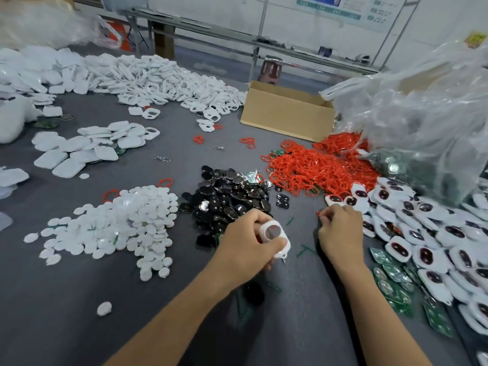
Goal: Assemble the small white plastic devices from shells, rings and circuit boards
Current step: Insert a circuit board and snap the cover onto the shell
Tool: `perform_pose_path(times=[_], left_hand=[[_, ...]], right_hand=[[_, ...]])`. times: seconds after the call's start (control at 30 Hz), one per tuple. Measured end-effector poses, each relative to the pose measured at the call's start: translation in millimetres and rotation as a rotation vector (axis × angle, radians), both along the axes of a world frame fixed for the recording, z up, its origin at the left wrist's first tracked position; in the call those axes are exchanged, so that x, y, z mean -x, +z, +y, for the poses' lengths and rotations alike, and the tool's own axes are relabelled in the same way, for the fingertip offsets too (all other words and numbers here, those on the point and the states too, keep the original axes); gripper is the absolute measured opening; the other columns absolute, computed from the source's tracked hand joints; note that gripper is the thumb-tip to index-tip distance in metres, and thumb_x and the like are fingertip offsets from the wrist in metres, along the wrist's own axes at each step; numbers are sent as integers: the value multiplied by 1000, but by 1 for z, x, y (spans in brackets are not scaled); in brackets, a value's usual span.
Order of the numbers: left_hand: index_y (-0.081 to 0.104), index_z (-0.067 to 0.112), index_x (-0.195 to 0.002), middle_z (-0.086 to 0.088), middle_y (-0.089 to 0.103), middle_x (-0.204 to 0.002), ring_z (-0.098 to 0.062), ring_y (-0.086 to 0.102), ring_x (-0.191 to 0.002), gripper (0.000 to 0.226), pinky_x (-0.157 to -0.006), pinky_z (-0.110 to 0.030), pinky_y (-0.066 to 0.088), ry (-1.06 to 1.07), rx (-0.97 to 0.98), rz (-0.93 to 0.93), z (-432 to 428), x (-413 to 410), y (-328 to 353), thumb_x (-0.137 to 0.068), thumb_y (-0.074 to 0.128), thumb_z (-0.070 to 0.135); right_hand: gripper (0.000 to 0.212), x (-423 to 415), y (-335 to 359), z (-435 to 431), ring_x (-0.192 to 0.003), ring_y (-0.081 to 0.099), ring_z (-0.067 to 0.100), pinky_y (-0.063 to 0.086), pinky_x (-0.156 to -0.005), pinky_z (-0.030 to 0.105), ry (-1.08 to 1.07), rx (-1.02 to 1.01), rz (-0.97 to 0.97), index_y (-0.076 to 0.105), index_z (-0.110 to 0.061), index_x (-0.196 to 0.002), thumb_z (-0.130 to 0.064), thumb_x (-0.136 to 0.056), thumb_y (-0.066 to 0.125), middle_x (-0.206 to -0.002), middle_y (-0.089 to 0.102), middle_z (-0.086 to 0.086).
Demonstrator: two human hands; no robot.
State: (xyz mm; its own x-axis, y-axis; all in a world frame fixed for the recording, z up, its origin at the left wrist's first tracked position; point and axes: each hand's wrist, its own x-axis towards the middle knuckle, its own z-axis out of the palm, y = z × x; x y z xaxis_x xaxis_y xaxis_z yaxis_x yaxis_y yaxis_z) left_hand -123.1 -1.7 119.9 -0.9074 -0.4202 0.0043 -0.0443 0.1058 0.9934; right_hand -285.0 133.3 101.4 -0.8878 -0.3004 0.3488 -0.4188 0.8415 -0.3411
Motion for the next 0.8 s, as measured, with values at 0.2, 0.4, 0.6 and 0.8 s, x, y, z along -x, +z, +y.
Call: perform_pose_path(times=[0.2,0.4,0.6,0.8], left_hand=[[61,21,-107,-7,65,-76,-16,63,-53,19,-52,-34,58,-51,55,102,-4,-3,-11,-93,61,8],[71,26,-104,-18,63,-68,-21,62,-48,18,-46,-28,53,-30,178,225,1,-5,-8,-95,61,15],[69,20,-86,2,59,-55,-17,56,-49,5,-51,-28,46,152,299,254,2,-3,-11,-86,71,16],[68,20,-85,-1,56,-54,-30,54,-52,4,-52,-39,46,139,298,303,2,-5,-9,-87,71,19]], right_hand=[[14,-33,8,1,-81,56,10,34,-70,23,228,353,-18,54,-15,-87,-2,-92,53,-81,60,-5],[20,-76,20,-5,-53,55,0,39,-56,7,501,582,-161,59,-13,-82,4,-91,54,-63,62,-15],[27,-86,20,-11,-65,63,4,48,-65,13,596,614,-185,66,-16,-92,9,-88,57,-78,68,-6],[35,-90,21,-10,-63,65,4,49,-68,13,602,672,-192,64,-26,-94,7,-83,66,-75,69,-12]])
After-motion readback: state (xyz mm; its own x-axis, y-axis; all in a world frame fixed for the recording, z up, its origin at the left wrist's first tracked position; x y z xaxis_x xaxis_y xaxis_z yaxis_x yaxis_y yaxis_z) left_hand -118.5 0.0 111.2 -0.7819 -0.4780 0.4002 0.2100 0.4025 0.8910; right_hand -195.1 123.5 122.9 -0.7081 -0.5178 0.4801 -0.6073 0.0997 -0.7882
